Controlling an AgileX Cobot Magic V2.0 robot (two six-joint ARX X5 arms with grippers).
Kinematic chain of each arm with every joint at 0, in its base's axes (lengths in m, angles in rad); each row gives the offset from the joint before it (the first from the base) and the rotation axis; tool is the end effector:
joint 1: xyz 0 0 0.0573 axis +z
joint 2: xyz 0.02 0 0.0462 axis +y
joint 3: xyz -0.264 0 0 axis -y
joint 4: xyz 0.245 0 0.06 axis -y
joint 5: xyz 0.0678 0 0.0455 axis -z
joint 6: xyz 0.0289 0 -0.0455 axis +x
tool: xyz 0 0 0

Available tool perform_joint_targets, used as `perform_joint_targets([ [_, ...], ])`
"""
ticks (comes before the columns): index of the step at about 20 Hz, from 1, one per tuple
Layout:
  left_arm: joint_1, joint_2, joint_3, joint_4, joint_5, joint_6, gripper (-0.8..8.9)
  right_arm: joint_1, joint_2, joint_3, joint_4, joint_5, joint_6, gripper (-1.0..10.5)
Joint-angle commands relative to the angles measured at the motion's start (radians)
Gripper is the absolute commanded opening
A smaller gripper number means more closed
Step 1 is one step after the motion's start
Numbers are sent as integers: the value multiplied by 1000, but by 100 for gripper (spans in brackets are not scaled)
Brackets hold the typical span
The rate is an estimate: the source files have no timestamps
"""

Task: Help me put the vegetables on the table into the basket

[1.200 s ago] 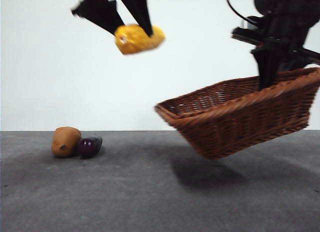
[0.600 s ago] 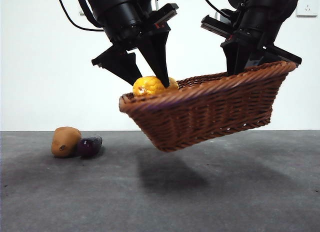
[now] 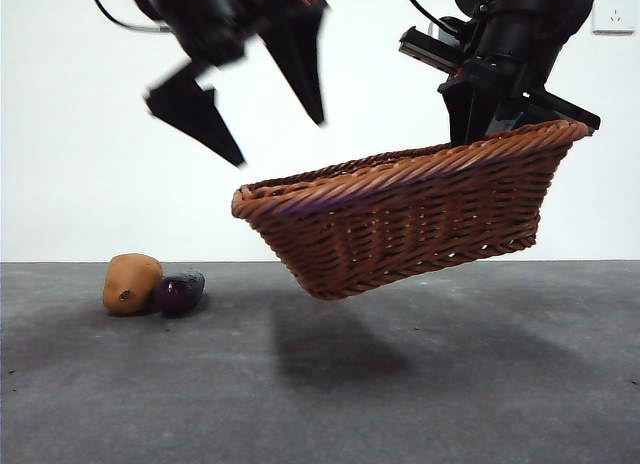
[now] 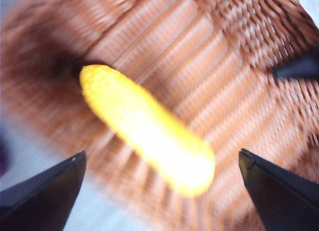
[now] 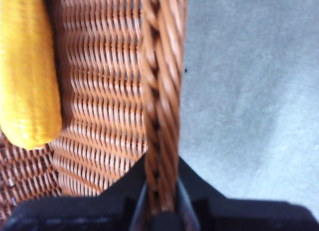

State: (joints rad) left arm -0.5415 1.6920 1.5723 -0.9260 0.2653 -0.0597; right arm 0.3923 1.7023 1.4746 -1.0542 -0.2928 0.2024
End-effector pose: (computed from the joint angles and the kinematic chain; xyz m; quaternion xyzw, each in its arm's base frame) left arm 0.2963 -0.1870 0.3131 0.0449 0.5045 -0.3252 0.7986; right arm 0.3055 0.1354 0.2769 0.0467 0.6214 0.2075 0.7541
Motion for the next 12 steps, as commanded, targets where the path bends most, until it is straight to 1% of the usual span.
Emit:
perform_joint_targets([
  [1,37,-60,-6,-55,-16,78,512,0,-8,7,7,14,4,-8],
  [3,91,-103,-6,-96,-91,90,511,0,-8,7,7,23,4,-8],
  [5,160,-105,-6,-106,-173,80,511,0,-8,7,7,25,4,-8],
  [6,203,-91,-6,-93,-187,55,511,0,-8,7,7,24,5,-8],
  [8,278,-48,-6,-72,-178,5,511,0,-8,7,7,25,5,-8],
  [10,341,14,-6,-68,-179,0,512,0,-8,7,6,25,4,-8],
  [12,375,85,-6,-51,-179,-14,512,0,-8,7,5,30,5,-8],
])
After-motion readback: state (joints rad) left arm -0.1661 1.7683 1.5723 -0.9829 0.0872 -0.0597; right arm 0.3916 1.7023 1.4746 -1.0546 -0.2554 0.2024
